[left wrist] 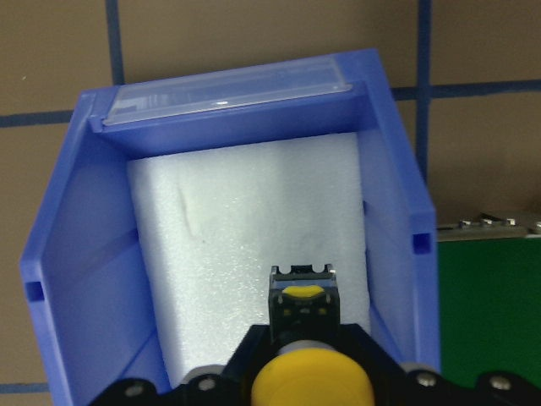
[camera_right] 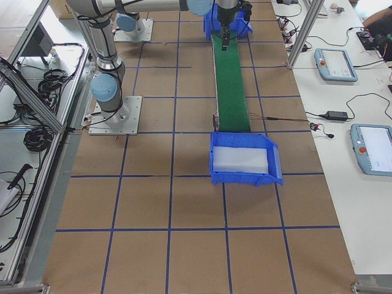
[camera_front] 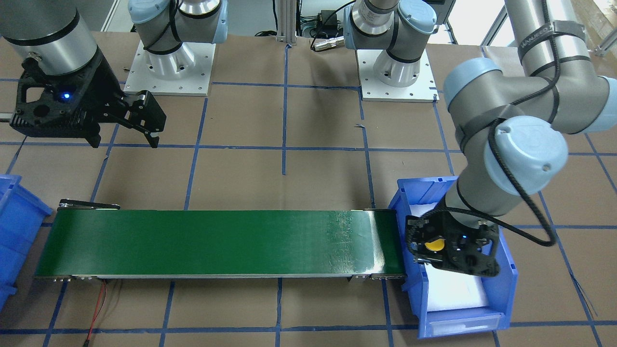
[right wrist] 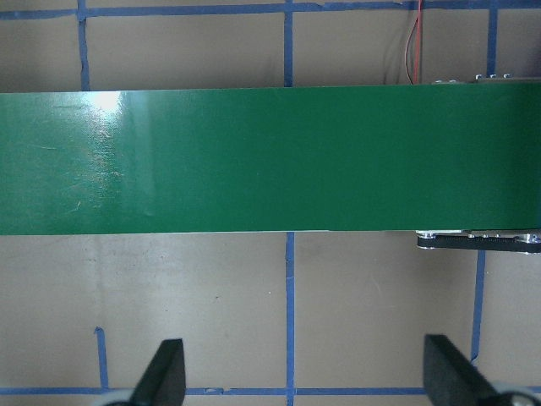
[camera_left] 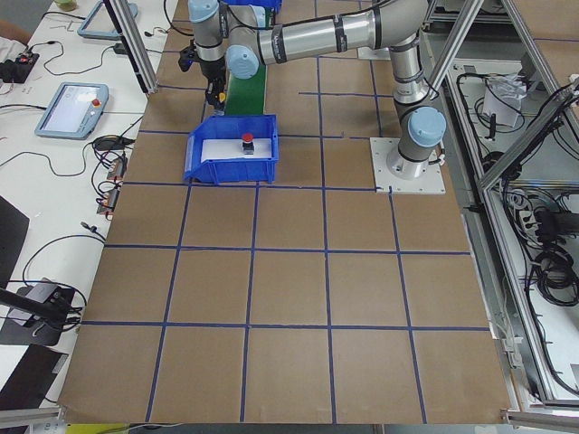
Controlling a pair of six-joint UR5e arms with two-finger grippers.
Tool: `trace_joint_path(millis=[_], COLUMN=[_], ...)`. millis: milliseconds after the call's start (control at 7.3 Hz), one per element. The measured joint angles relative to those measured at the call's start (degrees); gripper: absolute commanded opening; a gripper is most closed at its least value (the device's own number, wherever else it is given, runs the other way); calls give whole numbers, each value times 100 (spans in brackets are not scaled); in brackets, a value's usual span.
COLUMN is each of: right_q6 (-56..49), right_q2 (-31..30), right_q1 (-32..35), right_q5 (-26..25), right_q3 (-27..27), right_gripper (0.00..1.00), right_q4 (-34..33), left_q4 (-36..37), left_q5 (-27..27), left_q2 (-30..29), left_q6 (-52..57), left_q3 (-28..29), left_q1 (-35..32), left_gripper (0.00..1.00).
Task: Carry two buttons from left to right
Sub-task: 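Lift the yellow button with the left gripper and carry it over the conveyor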
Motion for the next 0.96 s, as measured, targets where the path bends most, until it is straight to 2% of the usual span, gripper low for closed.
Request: trace_joint_path(millis=[411, 959], right_q6=[2, -12], right_q2=[10, 6], right_q1=[29, 7], right_q5=[13, 9], right_q3=[-9, 8], right_gripper=[100, 99], right_q4=[-7, 40], left_q4=[-7, 278], left_q5=[18, 32], left_q2=[-268, -480], left_q6=[1385, 3338], left_q3=[-97, -353], left_q1=[-589, -798], left_gripper=[10, 11])
